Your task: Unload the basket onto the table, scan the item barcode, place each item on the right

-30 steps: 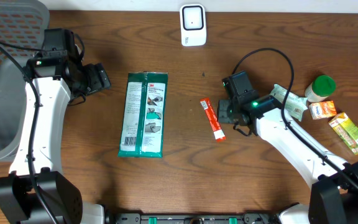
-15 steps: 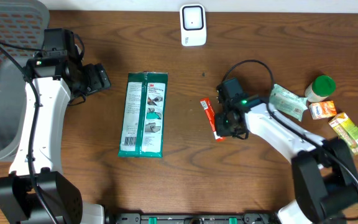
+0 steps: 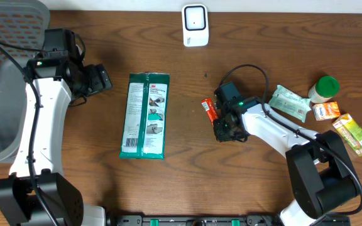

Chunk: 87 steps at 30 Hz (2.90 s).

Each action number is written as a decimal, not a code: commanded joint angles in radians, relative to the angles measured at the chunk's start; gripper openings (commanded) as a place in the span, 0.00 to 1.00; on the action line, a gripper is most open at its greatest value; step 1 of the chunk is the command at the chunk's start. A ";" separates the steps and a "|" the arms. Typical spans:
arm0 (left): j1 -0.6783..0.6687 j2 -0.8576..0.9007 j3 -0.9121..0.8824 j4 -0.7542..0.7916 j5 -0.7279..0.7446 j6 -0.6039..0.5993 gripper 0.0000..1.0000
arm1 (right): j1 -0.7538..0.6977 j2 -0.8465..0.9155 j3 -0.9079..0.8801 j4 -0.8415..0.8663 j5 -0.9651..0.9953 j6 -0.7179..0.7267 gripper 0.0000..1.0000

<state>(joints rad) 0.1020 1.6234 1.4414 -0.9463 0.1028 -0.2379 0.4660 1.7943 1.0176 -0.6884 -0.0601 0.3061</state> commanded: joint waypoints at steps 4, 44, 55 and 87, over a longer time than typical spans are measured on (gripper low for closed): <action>0.004 0.004 0.003 -0.006 -0.002 0.006 0.92 | 0.021 0.024 -0.037 0.024 -0.002 -0.008 0.22; 0.004 0.004 0.003 -0.006 -0.002 0.006 0.92 | 0.240 0.097 0.033 -0.110 0.758 0.061 0.01; 0.004 0.004 0.003 -0.006 -0.002 0.006 0.92 | 0.351 0.098 0.033 -0.082 0.595 0.061 0.28; 0.004 0.004 0.003 -0.006 -0.002 0.006 0.92 | -0.001 0.033 0.184 -0.170 0.051 0.014 0.61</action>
<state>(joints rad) 0.1020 1.6234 1.4414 -0.9466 0.1028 -0.2379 0.4656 1.8427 1.2224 -0.8749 0.0135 0.3244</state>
